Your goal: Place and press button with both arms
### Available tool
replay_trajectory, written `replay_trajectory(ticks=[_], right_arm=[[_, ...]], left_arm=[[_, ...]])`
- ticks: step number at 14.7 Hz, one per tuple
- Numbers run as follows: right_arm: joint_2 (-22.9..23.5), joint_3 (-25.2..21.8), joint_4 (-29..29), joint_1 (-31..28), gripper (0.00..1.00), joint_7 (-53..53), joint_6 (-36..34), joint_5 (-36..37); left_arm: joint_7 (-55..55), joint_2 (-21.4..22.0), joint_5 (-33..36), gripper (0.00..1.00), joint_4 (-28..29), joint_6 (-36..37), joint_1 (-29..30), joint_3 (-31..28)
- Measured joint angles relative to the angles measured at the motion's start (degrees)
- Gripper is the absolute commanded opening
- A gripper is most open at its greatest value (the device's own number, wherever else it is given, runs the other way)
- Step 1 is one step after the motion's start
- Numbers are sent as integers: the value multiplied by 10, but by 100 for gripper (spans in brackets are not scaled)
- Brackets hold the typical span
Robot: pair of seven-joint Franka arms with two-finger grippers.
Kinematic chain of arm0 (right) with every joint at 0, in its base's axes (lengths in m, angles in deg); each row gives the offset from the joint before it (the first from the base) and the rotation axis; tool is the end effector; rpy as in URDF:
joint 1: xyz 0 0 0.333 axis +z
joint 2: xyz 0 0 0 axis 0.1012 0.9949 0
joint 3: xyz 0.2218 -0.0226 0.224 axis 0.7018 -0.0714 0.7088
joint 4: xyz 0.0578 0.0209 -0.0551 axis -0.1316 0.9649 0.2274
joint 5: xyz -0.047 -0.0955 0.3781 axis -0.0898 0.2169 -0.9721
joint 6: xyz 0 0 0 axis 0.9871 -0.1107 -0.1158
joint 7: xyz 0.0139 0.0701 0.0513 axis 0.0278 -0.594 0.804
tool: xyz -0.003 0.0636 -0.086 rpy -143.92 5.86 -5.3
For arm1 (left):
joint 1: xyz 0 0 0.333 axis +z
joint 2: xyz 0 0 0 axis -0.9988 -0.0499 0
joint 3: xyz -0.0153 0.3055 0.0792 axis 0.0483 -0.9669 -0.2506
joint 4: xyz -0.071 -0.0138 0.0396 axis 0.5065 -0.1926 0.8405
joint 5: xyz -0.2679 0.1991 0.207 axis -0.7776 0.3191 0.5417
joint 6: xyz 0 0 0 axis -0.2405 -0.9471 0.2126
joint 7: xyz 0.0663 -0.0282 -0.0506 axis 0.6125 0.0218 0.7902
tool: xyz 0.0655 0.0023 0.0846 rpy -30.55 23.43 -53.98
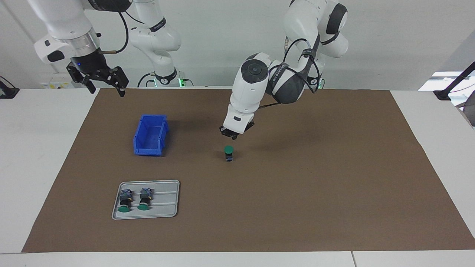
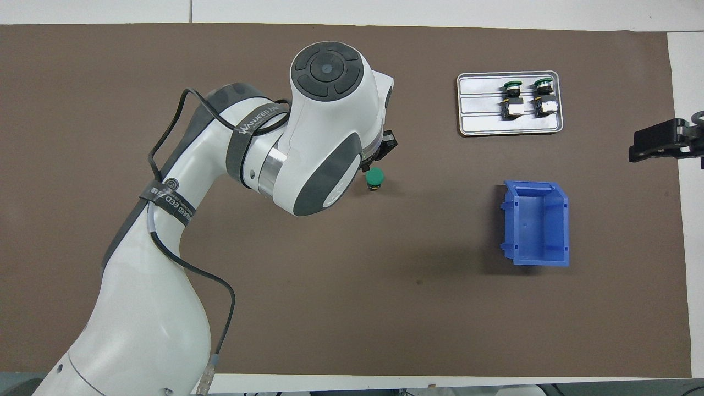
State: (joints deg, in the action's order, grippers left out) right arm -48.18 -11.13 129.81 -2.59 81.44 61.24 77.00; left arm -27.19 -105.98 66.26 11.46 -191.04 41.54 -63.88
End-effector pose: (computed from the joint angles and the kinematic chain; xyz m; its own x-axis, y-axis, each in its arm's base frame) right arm 0.5282 -0.0087 0.6492 0.9898 -0.1414 -0.0168 -0.1404 -0.9889 0.0493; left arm 0.5134 -0.4947 0.4511 0.9554 0.2737 -0.1113 0.2829 -0.9560 0.0779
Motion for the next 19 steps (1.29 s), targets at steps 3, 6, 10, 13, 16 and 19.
replay_trajectory(ticks=[3, 6, 10, 13, 16, 19], right_arm=[[0, 0, 0, 0, 99, 0, 0, 0], [0, 0, 0, 0, 99, 0, 0, 0], [0, 0, 0, 0, 99, 0, 0, 0], [0, 0, 0, 0, 99, 0, 0, 0], [0, 0, 0, 0, 99, 0, 0, 0], [0, 0, 0, 0, 99, 0, 0, 0]], left_arm=[[1, -24, 10, 0, 0, -1, 0, 1], [1, -37, 11, 0, -1, -8, -4, 1], [1, -45, 11, 0, -2, -24, -21, 2], [1, -49, 11, 0, 0, -49, -26, 2], [1, -52, 11, 0, 2, -60, -32, 3], [1, -56, 11, 0, 5, -60, -36, 3]])
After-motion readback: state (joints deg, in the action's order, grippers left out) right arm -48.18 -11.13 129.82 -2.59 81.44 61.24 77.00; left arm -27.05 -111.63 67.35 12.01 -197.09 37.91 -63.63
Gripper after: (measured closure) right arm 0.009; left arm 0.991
